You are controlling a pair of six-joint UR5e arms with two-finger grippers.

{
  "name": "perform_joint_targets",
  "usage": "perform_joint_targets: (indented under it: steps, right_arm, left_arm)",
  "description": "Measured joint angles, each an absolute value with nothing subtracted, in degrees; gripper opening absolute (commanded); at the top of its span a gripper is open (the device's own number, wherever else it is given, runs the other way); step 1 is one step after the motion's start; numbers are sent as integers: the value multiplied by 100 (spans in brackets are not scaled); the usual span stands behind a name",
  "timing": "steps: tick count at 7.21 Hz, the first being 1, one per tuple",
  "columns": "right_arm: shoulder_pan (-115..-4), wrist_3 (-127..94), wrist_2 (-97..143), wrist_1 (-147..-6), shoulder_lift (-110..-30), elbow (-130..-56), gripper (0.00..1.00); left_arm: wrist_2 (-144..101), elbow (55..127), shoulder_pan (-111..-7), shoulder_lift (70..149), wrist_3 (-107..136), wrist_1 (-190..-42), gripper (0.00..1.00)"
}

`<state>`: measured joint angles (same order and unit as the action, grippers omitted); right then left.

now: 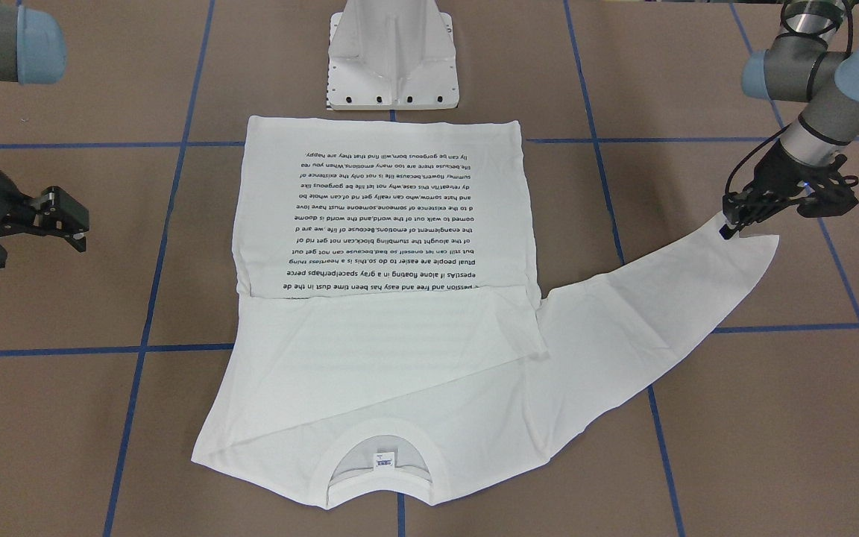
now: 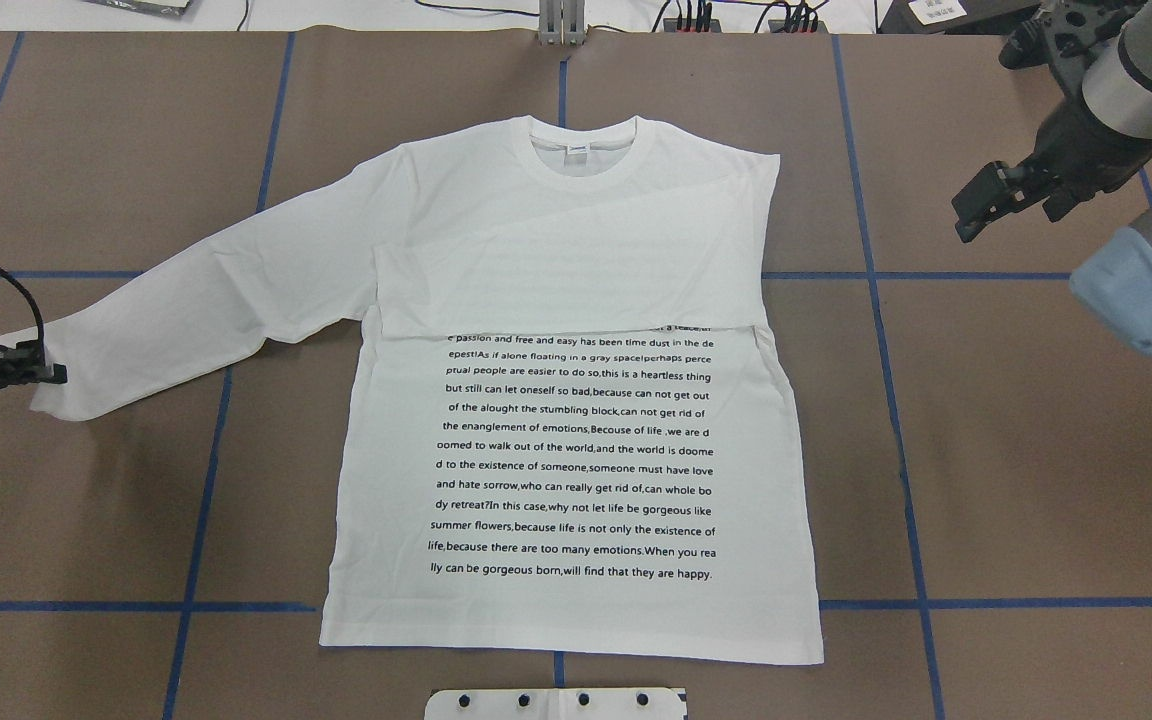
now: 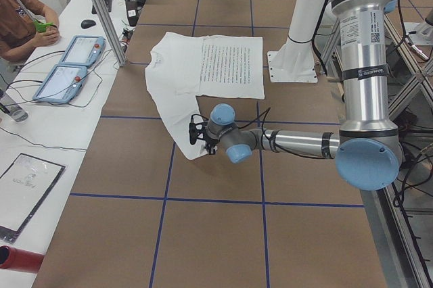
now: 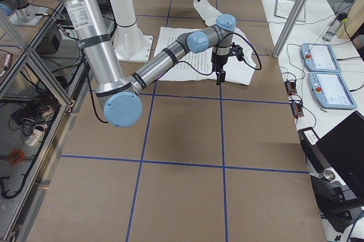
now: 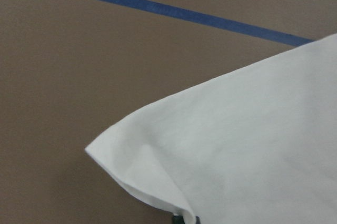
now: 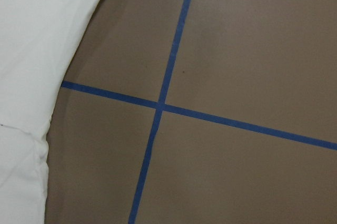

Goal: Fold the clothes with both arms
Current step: 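Grasp the sleeve cuff nearest the left gripper, then fold the sleeve across the shirt toward the collar with the left gripper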

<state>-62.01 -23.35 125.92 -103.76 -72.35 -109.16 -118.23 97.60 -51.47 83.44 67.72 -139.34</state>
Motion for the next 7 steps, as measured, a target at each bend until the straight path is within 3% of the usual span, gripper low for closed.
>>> perform_joint_targets:
  steps: [2, 3, 5, 7]
  right_arm:
    - [-6207, -2324, 12573, -10263, -7824, -11116, 100]
    - [-6211, -2332, 12548, -10051, -8137, -11188, 100]
    - [-6225, -2372, 12514, -9394, -8694, -11196, 100]
    - [-6242, -2399, 12504, -9178, -8953, -11183, 100]
  left_arm:
    - [-11837, 10422, -5145, 9199, 6778, -12329, 0]
    - [-11835, 10504, -5141, 9996, 6782, -11399, 0]
    - [-11898, 10450, -5112, 11636, 6889, -9894, 0]
    - [-12170, 10012, -5061, 12831, 7575, -9865, 0]
